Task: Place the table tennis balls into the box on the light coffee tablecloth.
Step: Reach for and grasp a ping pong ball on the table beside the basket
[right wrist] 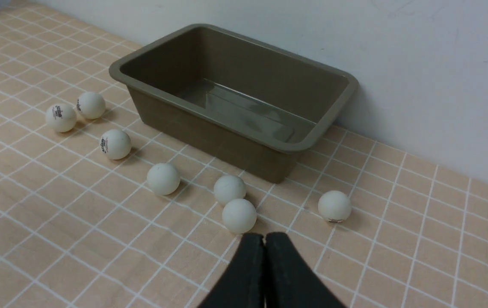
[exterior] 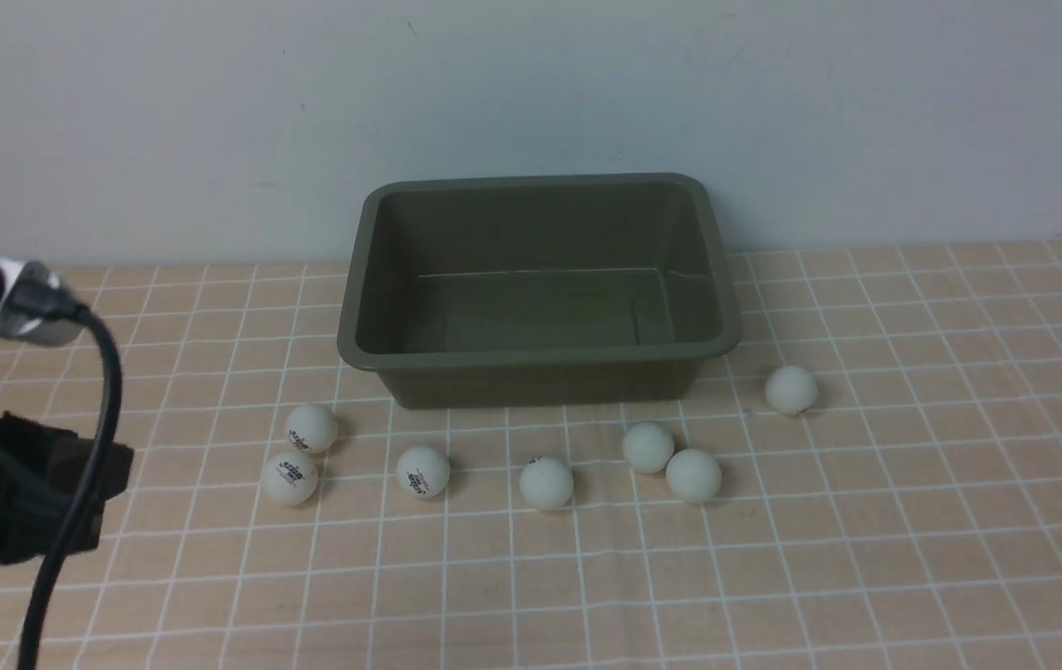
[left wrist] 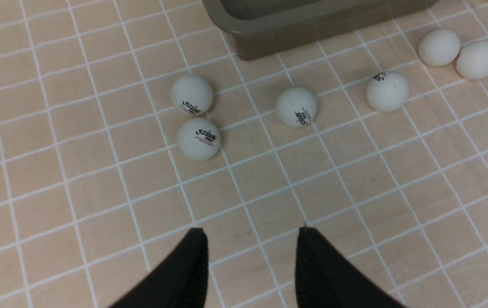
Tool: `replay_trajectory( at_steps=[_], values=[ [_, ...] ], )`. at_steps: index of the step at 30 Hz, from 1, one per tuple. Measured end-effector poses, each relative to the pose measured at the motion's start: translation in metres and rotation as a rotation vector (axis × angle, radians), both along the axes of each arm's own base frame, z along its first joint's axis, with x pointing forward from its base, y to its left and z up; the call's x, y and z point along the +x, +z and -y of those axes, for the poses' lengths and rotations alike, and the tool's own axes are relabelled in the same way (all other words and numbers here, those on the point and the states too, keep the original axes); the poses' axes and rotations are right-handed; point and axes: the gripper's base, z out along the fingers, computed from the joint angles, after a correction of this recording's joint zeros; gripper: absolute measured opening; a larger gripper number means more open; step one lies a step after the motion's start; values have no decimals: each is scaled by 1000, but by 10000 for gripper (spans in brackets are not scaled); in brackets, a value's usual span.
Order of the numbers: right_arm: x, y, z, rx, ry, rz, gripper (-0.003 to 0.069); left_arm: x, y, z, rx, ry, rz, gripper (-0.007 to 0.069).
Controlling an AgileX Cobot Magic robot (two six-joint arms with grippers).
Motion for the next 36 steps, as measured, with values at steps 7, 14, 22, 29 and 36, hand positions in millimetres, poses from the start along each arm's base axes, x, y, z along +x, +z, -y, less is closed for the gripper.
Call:
replay_trajectory(
  at_steps=[7, 14, 22, 29, 36],
  values=[
    [3, 4, 2, 12, -30, 46, -14, 68, -29, 1, -75, 26, -215, 318],
    [4, 6, 3, 13, -39, 63, -14, 122, -55, -1, -72, 31, -351, 267],
    [5, 7, 4, 5, -53, 82, -14, 153, -88, -5, 22, -57, -440, 293],
    [6, 8, 5, 7, -61, 94, -14, 167, -111, -4, 39, -105, -416, 351],
    [7, 12, 6, 18, -87, 137, -14, 179, -133, 11, 76, -157, -416, 352]
  ],
)
